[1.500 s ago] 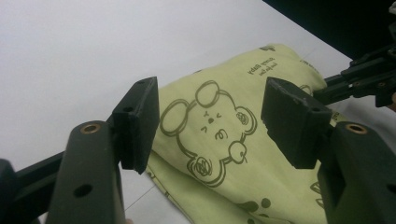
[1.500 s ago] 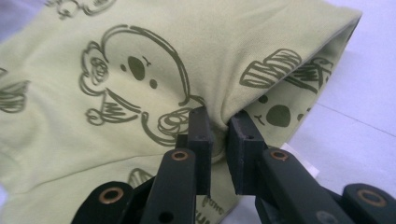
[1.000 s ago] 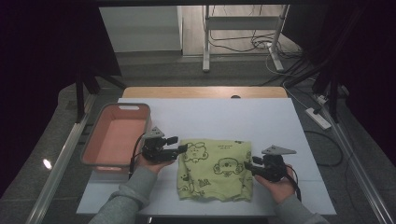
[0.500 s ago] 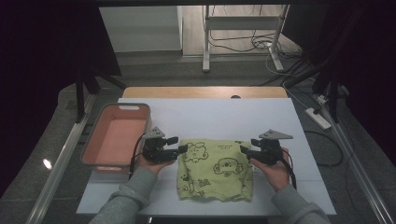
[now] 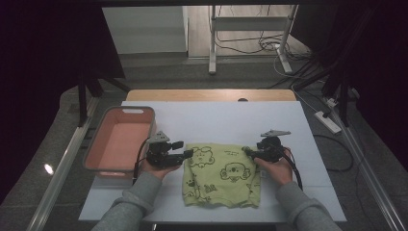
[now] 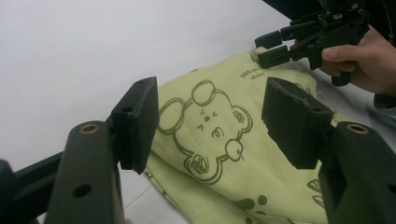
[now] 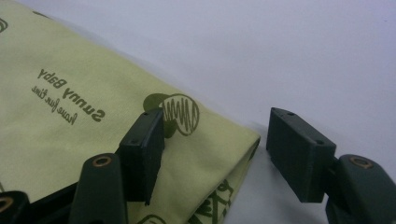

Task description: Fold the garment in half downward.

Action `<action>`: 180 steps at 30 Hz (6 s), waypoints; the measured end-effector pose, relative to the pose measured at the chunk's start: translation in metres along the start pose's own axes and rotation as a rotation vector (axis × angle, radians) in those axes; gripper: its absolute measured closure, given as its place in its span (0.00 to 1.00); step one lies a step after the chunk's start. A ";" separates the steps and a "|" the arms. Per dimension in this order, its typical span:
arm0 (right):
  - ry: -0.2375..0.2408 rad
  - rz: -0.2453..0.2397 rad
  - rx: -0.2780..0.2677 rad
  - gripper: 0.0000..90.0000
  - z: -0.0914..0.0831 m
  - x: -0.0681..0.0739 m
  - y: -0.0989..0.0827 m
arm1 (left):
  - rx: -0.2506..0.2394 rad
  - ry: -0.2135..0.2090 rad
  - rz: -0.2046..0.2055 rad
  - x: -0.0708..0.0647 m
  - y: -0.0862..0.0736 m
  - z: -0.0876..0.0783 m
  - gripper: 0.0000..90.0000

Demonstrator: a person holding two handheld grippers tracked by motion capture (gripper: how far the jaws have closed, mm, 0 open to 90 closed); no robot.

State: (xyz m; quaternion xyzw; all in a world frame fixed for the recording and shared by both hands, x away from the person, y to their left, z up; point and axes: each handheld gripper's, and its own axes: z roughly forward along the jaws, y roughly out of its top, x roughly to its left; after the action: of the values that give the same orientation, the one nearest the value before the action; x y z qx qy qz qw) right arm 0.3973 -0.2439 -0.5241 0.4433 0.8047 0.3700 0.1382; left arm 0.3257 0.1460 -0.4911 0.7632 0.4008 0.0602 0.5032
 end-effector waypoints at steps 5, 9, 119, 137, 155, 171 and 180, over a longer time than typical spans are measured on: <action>0.004 -0.006 -0.006 0.50 -0.001 0.000 -0.001 | 0.000 0.000 0.001 0.000 0.000 0.000 0.41; 0.005 -0.011 -0.008 0.65 -0.002 0.001 -0.003 | 0.002 0.002 0.003 0.000 0.000 0.001 0.41; -0.073 0.129 -0.197 0.58 -0.021 -0.051 0.022 | 0.022 -0.002 0.012 -0.002 -0.002 0.006 0.40; 0.136 -0.050 -0.211 0.50 -0.057 0.032 0.009 | 0.027 -0.005 0.012 -0.002 -0.001 0.009 0.40; 0.188 -0.093 -0.162 0.48 -0.060 0.061 -0.010 | 0.031 -0.007 0.015 -0.002 0.000 0.012 0.40; 0.230 -0.129 -0.150 0.48 -0.059 0.081 -0.015 | 0.035 -0.018 0.016 -0.003 0.003 0.019 0.40; 0.265 -0.165 -0.133 0.47 -0.051 0.099 -0.015 | 0.040 -0.014 0.013 -0.002 0.006 0.025 0.39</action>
State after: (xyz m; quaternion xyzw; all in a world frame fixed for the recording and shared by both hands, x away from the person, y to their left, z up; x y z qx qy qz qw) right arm 0.3041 -0.1920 -0.4894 0.3127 0.8233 0.4651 0.0897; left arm 0.3408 0.1256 -0.4977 0.7762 0.3936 0.0502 0.4900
